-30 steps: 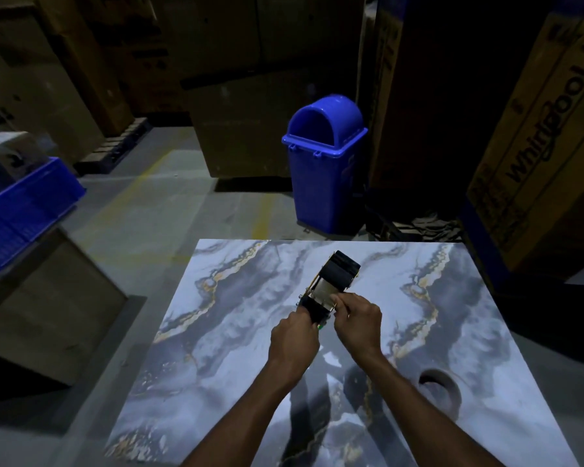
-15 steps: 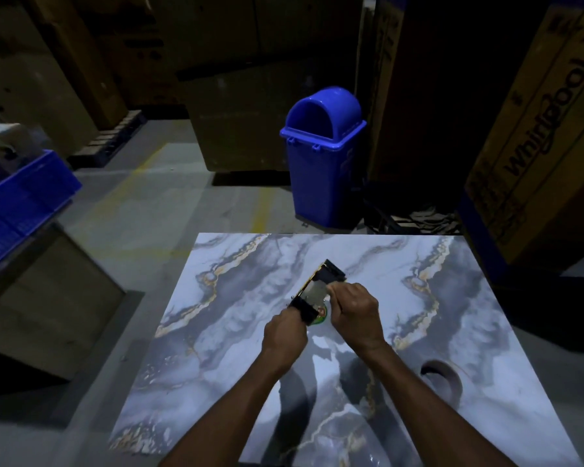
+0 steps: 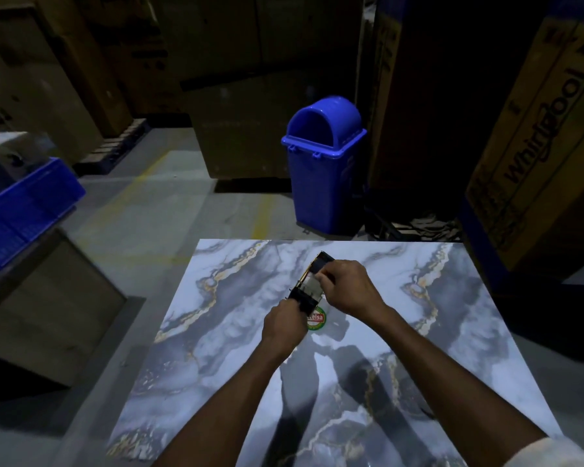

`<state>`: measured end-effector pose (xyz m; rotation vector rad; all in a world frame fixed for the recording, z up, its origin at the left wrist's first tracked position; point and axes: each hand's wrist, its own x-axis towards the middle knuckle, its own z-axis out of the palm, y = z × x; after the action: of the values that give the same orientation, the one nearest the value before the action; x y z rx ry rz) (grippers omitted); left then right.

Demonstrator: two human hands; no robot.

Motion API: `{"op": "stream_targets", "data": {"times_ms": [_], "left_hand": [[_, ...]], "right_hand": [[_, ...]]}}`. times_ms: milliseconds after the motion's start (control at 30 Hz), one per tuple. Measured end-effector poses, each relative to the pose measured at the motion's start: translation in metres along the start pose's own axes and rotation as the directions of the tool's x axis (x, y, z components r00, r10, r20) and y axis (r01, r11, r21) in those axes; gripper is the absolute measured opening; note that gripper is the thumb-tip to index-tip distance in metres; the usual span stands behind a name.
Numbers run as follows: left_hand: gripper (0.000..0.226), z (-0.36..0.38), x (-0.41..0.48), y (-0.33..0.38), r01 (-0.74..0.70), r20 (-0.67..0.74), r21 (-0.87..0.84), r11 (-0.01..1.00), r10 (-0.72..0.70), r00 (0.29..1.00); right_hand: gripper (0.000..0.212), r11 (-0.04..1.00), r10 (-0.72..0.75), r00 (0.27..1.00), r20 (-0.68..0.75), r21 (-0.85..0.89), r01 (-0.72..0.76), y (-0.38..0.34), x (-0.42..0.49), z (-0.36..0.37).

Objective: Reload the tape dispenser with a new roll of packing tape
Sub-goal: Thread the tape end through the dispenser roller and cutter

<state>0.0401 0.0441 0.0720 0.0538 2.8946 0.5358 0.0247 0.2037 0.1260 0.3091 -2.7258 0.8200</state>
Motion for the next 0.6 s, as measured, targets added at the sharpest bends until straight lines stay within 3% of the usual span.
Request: {"op": "stream_targets", "data": {"times_ms": [167, 400, 600], "left_hand": [[0.028, -0.001, 0.007, 0.006, 0.007, -0.047, -0.083, 0.996, -0.011, 0.999], [0.029, -0.001, 0.017, 0.008, 0.053, -0.059, -0.138, 0.989, -0.062, 0.996], [0.031, 0.0, 0.02, 0.001, 0.028, -0.074, -0.145, 0.989, -0.039, 0.996]], "right_hand": [[0.022, 0.995, -0.096, 0.992, -0.077, -0.037, 0.093, -0.007, -0.004, -0.001], [0.009, 0.987, -0.16, 0.966, -0.202, -0.052, 0.152, -0.009, -0.006, -0.011], [0.007, 0.988, -0.151, 0.973, -0.174, 0.016, 0.156, -0.018, -0.007, -0.022]]}}
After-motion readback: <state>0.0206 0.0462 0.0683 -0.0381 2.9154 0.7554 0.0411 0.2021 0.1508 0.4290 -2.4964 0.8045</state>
